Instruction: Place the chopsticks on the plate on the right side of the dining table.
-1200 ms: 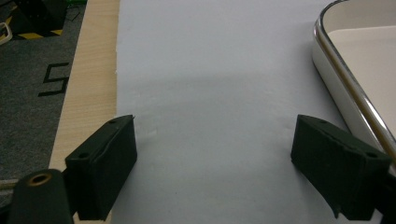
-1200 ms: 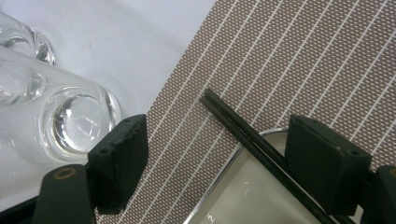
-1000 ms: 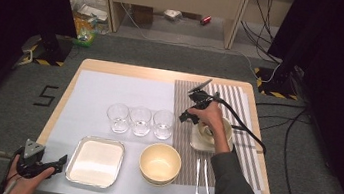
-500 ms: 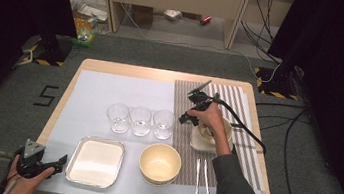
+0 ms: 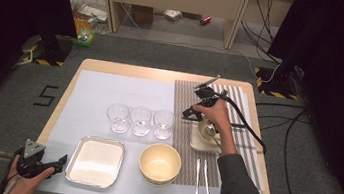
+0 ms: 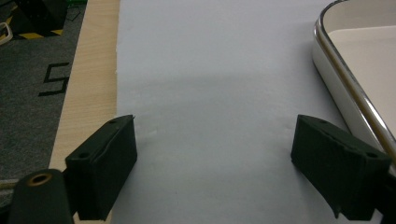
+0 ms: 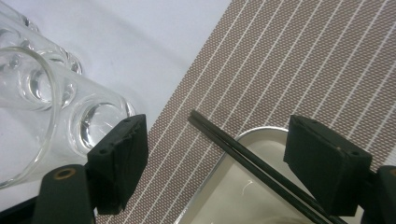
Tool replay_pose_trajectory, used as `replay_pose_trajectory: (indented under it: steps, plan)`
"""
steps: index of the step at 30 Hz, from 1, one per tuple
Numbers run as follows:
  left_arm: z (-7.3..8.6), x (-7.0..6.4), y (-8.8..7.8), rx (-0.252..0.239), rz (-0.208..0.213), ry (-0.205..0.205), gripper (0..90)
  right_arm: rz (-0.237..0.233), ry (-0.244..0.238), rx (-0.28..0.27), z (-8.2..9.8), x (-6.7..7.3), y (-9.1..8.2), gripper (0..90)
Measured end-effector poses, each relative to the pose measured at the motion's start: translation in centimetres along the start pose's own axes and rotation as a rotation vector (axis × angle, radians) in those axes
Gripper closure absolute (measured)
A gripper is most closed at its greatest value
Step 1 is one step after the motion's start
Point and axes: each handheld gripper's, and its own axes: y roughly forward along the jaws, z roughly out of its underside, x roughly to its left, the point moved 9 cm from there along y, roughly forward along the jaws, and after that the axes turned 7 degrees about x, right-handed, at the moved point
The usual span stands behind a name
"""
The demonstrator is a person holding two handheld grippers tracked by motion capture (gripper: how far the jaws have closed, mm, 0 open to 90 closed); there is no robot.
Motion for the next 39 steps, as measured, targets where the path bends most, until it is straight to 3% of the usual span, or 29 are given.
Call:
replay_pose_trajectory:
  steps: [28, 39]
  plan:
    - [0.0, 0.0, 0.0, -0.001, 0.000, 0.000, 13.2, 0.025, 0.010, -0.052, 1.1, -1.9, -4.0, 22.5]
    - [0.0, 0.0, 0.0, 0.000, -0.001, 0.000, 13.2, 0.013, 0.006, -0.067, 1.4, -1.3, -4.2, 22.7]
